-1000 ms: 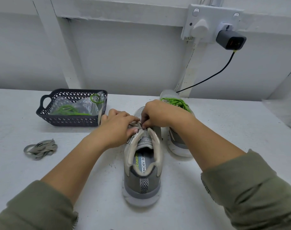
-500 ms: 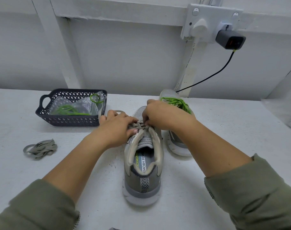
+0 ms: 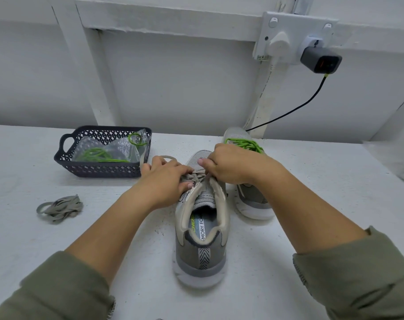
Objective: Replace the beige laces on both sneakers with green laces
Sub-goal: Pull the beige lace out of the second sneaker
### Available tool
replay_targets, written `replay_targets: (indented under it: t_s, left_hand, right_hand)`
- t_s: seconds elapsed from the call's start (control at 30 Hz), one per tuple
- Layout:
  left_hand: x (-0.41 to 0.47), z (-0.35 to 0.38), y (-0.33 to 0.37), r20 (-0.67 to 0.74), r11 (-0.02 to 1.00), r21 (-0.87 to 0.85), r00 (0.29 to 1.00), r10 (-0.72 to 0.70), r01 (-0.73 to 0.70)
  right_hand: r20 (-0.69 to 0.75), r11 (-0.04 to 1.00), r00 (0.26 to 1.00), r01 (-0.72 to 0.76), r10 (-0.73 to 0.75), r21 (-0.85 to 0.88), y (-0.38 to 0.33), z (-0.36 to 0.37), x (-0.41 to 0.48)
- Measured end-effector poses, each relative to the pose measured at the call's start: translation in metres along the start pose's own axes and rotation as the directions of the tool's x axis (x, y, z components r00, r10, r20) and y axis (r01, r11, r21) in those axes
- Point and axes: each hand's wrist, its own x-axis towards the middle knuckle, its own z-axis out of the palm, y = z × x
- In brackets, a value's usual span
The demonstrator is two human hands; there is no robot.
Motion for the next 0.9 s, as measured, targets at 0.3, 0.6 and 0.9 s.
replay_targets:
  t_s: [0.3,0.6,0.9]
  left_hand:
    - [0.001,0.0,0.002,-0.015,1.0,0.008,1.0,0.004,-0.003]
    - [-0.001,-0.002,0.002,-0.01,1.0,0.006,1.0,0.0,0.0]
    - [-0.002,0.001,0.003,-0.015,1.0,-0.001,1.0,0.001,-0.001]
  right_hand:
    - [0.043,1.0,0.999,0.011,-0.011,-0.014,-0.005,-0.016,-0.002]
    - [-0.014,0.982,0.991,-0.137,0.136,-0.128,0.003,-0.021,0.004]
    - [-0.143,0.951,0.99,-0.066,0.024,-0.302,-0.003,0.009,0.006]
